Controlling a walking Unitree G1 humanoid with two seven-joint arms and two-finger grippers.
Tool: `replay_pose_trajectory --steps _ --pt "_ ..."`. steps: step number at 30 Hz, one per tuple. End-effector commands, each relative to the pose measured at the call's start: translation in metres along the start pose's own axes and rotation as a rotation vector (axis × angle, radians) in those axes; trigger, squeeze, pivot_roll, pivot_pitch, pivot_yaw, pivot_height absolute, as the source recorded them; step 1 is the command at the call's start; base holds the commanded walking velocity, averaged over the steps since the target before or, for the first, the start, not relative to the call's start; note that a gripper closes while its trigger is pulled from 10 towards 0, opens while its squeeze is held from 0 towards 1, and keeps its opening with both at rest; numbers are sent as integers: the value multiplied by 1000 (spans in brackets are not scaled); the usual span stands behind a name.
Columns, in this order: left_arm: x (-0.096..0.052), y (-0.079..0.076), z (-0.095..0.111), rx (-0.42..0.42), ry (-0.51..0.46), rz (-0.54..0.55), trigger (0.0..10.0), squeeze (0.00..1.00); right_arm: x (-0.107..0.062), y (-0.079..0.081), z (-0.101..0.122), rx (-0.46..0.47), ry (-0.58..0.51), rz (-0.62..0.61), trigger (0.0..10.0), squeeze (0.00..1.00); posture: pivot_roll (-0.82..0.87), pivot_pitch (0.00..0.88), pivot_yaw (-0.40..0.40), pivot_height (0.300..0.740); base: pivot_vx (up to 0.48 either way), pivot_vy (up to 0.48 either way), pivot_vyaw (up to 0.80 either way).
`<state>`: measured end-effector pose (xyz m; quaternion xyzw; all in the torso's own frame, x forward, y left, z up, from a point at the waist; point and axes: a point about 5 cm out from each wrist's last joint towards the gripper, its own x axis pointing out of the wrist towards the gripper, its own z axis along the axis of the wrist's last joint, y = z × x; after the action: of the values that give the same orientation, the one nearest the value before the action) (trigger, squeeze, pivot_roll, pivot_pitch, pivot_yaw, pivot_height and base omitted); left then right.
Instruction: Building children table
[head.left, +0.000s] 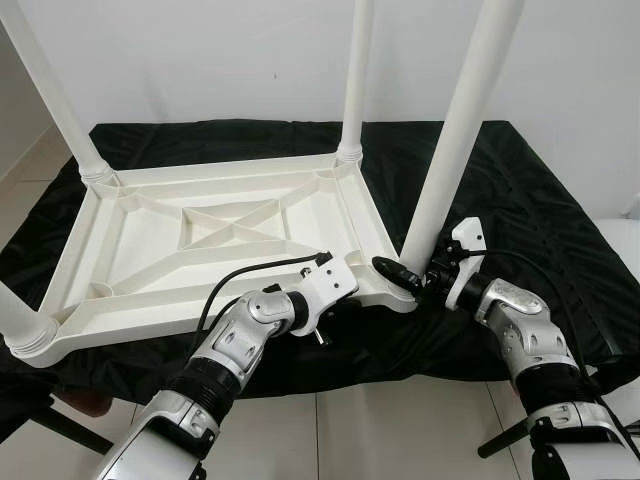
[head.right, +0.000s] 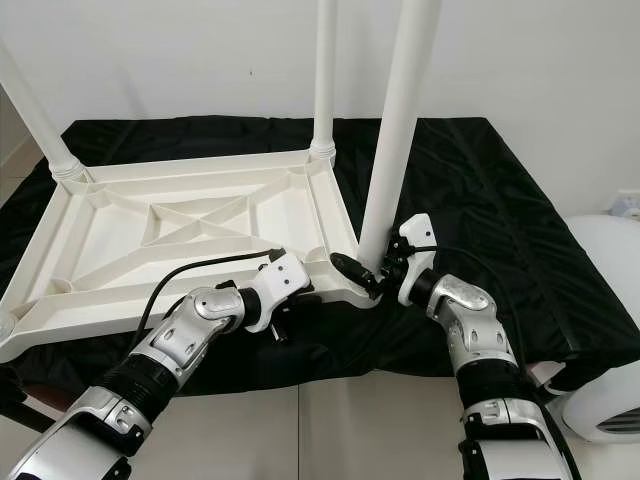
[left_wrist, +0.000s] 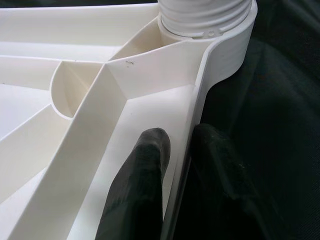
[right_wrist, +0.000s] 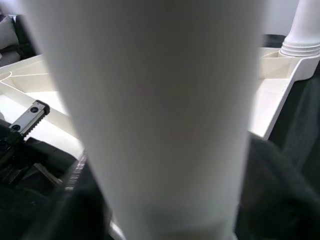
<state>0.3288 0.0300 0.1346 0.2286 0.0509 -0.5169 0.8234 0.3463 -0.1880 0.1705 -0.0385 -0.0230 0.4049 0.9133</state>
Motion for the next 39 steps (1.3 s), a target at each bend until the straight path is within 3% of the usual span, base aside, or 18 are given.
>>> replay_pose_trajectory --steps 1,2,3,4,17,18,25,34,39 --pt "2 -8 -4 6 13 -69 10000 0 -1 -1 -1 0 -1 6 4000 0 -108 48 38 740 0 0 0" --pt "2 -8 -4 6 14 -69 10000 0 -1 -2 -1 -1 7 13 1137 0 -108 50 39 740 0 0 0" --pt "2 -8 -4 6 15 -69 10000 0 -2 -3 -2 -2 14 27 1137 0 -108 53 39 740 0 0 0" --pt "1 -8 -5 5 15 -68 10000 0 -3 -2 -2 1 13 33 0 0 -109 57 41 740 0 0 0" --pt "1 -6 -4 3 14 -65 10000 0 3 8 -1 39 -60 -8 0 0 -111 71 42 740 0 0 0" --pt "1 -5 -4 2 15 -62 10000 0 8 13 0 38 -100 -82 0 0 -112 75 43 740 0 0 0" --pt "1 -6 -5 1 18 -64 10000 0 18 19 4 56 -173 -219 0 0 -112 78 44 740 0 0 0" --pt "0 -5 -5 3 20 -61 10000 0 35 37 5 66 -192 -429 0 0 -107 77 45 740 0 0 0" --pt "0 -6 -5 3 21 -63 10000 0 45 46 -3 77 -146 -612 0 0 -108 78 47 740 0 0 0"
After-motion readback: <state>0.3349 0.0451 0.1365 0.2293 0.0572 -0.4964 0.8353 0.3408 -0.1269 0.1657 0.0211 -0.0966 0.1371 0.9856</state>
